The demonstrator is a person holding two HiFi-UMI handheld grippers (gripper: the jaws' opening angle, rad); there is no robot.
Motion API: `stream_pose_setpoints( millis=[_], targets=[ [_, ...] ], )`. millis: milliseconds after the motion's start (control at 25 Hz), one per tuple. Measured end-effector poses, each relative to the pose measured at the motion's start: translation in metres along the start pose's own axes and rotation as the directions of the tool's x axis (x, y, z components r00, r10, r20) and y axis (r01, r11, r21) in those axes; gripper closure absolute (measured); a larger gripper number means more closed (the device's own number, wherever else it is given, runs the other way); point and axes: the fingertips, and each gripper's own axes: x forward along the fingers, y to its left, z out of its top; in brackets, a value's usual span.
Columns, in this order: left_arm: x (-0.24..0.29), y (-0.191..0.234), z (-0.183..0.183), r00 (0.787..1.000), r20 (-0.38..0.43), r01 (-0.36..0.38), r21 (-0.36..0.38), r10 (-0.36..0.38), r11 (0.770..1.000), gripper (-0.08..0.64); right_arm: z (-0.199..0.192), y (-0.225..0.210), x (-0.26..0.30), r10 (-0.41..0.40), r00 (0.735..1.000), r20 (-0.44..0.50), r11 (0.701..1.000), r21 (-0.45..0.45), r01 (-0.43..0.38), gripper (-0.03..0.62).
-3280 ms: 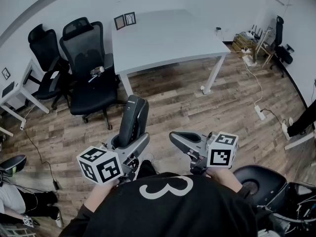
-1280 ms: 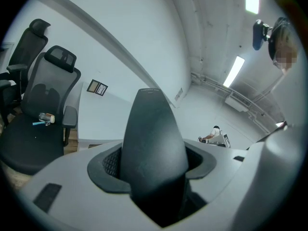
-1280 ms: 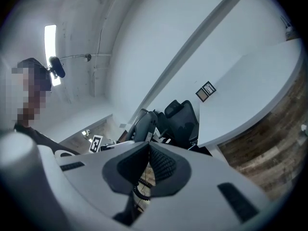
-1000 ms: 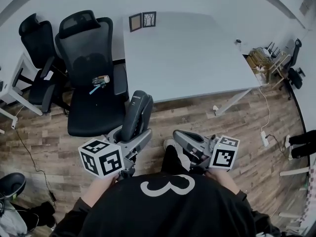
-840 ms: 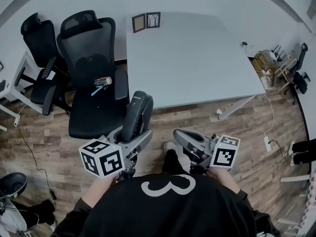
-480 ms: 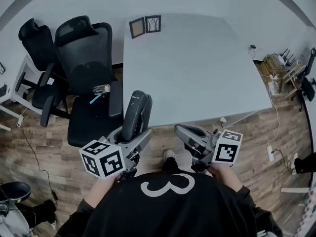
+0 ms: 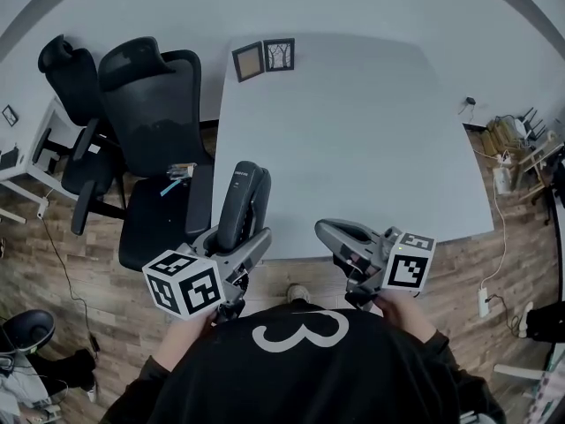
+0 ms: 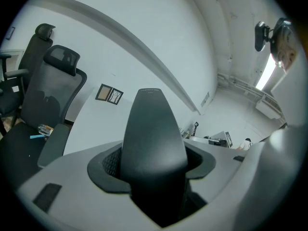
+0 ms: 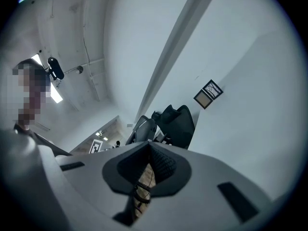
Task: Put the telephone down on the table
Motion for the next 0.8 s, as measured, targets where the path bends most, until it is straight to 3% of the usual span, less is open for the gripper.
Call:
stream_pose_setpoints(
  millis=[480,800],
  targets=[
    [0.056,0.027,0.02,0.998,-0.006,-0.062,-0.037,0.062,0.997,0.267,0.037,-0.052,0.01,0.025,0.999,-0.04,0.999,0.025,-0.024,0.583],
    [0.084,0.059,0.005,0.987,-0.061,-0.146,0.022,0.147,0.989,0.267,0.038,-0.076,0.011,0.006,0.999,-0.051,0.999,0.041,-0.004,0.583]
  ],
)
